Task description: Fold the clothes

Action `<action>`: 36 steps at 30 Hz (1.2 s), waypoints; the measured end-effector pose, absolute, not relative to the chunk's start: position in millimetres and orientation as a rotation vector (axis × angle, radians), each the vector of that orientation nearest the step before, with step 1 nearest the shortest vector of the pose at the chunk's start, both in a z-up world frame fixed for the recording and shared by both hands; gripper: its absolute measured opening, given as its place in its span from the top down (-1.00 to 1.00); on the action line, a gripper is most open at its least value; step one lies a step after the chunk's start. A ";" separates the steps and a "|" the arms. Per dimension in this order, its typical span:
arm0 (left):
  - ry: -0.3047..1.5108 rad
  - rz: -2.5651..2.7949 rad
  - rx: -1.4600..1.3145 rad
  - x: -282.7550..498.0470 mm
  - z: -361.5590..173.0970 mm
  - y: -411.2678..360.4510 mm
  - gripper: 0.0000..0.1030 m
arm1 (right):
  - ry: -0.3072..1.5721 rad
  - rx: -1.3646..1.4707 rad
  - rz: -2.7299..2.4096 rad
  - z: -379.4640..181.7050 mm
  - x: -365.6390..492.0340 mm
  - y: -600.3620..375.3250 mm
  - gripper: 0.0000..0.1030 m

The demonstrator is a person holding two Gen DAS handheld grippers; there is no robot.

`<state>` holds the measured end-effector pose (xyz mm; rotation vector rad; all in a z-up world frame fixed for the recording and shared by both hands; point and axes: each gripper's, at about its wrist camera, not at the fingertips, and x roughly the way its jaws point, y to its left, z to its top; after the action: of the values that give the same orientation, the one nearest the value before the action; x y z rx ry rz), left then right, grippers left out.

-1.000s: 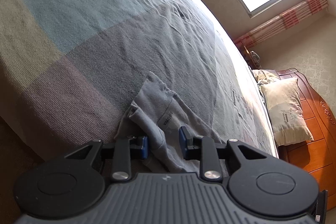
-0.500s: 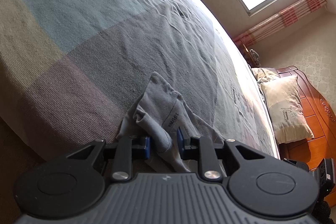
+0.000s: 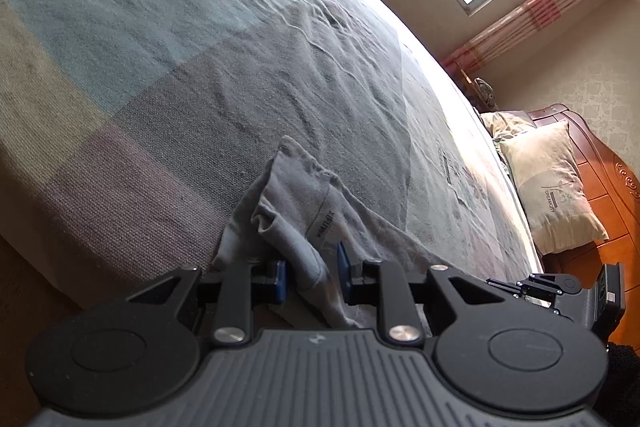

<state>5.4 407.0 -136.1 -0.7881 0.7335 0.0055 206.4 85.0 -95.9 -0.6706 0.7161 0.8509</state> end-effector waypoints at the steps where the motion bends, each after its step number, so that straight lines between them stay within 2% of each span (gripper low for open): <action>1: 0.733 0.005 -0.795 5.1 -136.7 407.5 0.58 | 0.719 -0.676 0.847 -96.5 206.7 86.7 0.97; 11: 0.711 0.128 -0.705 -4.4 -119.8 413.3 0.60 | 0.713 -0.689 0.844 -89.4 191.5 95.6 0.94; 20: 0.686 0.047 -0.517 10.1 -104.7 376.5 0.52 | 0.722 -0.600 0.884 -74.7 160.8 93.9 0.86; 27: 0.685 -0.008 -0.372 21.1 -95.8 345.3 0.47 | 0.839 -0.459 0.900 -93.1 126.4 78.3 0.69; 28: 0.689 -0.014 -0.351 22.6 -95.0 340.4 0.43 | 0.855 -0.438 0.902 -95.8 121.5 76.0 0.64; 29: 0.693 -0.020 -0.331 24.1 -94.3 335.5 0.46 | 0.871 -0.418 0.904 -98.4 116.6 73.8 0.58; 30: 0.697 -0.026 -0.310 25.6 -93.5 330.6 0.46 | 0.875 -0.402 0.898 -98.8 115.0 71.4 0.50; 36: 0.723 -0.074 -0.200 37.8 -92.0 299.6 0.37 | 0.828 -0.336 0.813 -88.0 124.3 55.7 0.42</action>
<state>37.8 299.6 -92.0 -0.2005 0.7234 -0.0738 124.3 55.7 -88.0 -0.3364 0.8278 0.8133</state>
